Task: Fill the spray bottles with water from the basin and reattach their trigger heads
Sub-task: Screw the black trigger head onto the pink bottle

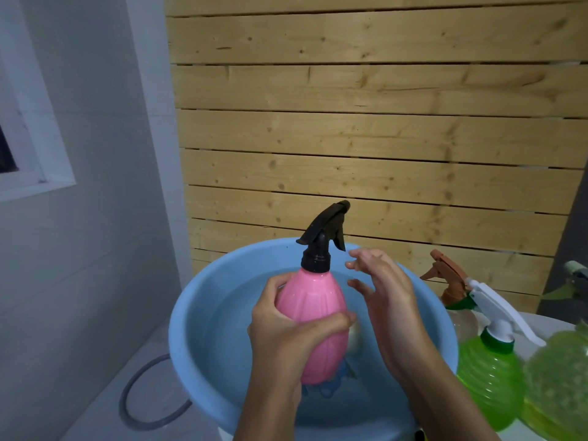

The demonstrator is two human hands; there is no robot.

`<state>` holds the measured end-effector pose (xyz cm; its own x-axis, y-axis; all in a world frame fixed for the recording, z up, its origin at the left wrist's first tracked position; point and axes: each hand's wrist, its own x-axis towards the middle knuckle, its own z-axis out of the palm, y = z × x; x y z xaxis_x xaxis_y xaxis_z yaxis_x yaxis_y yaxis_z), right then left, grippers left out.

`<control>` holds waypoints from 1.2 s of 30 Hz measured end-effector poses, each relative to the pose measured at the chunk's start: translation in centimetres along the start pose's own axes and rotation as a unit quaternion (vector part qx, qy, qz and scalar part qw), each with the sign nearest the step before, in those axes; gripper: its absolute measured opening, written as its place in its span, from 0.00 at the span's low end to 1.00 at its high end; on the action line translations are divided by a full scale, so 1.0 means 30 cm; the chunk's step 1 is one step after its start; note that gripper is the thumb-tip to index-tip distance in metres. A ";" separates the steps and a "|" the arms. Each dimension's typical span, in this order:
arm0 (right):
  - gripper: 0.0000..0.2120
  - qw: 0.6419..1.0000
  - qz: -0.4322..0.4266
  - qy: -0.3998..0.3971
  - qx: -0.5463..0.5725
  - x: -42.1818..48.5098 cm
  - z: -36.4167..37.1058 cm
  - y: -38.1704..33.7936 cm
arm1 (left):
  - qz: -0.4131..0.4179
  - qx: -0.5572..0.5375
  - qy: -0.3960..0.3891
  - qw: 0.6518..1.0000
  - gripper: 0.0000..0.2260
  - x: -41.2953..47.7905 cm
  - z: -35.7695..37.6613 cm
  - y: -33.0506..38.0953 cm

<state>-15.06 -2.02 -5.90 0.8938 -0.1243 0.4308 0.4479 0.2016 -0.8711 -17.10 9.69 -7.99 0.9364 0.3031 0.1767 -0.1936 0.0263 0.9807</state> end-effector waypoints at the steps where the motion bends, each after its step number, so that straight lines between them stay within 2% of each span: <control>1: 0.15 1.000 -0.001 0.012 0.004 0.002 -0.003 0.007 | 0.000 0.000 -0.001 1.000 0.33 0.000 0.000 0.001; 3: 0.22 1.000 0.003 0.016 0.017 0.006 -0.010 0.016 | 0.000 0.001 -0.001 1.000 0.33 -0.001 -0.001 0.000; 7: 0.25 0.999 0.019 -0.032 0.033 0.004 -0.003 0.002 | -0.002 0.001 0.001 1.000 0.33 -0.001 -0.001 0.000; 10: 0.16 0.998 -0.002 0.052 0.039 0.008 -0.018 -0.001 | 0.000 -0.005 0.009 1.000 0.33 0.004 -0.005 -0.001; 12: 0.13 0.989 0.008 0.106 0.099 0.010 -0.034 -0.008 | 0.006 -0.005 0.014 1.000 0.32 0.006 -0.009 -0.002; 14: 0.13 0.979 0.033 0.112 0.166 0.006 -0.036 -0.017 | 0.011 -0.004 0.019 1.000 0.32 0.006 -0.011 -0.004; 21: 0.15 0.989 0.067 -0.029 0.126 -0.001 -0.002 -0.032 | 0.015 -0.006 0.018 1.000 0.31 0.007 -0.005 -0.009; 23: 0.14 0.991 0.039 -0.062 0.115 -0.014 0.014 -0.038 | 0.017 0.003 0.024 1.000 0.31 0.010 -0.003 -0.012; 27: 0.10 0.992 -0.019 -0.126 -0.006 -0.037 0.040 -0.043 | 0.020 0.016 0.023 0.999 0.31 0.014 -0.007 -0.013; 31: 0.04 0.992 -0.049 -0.096 -0.066 -0.045 0.069 -0.041 | 0.016 0.026 0.020 0.999 0.30 0.009 -0.005 -0.008; 33: 0.03 0.997 -0.032 -0.063 -0.019 -0.042 0.072 -0.037 | 0.018 0.033 0.020 0.999 0.31 0.005 -0.002 -0.006; 36: 0.09 0.999 0.006 -0.018 0.047 -0.031 0.066 -0.020 | 0.022 0.036 0.022 0.999 0.32 0.006 -0.005 -0.010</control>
<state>-16.11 -0.10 -5.31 0.8989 -0.0874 0.4293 0.4351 0.2926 -0.8515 -16.92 9.88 -8.27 0.9136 0.3436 0.2174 -0.2113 -0.0556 0.9758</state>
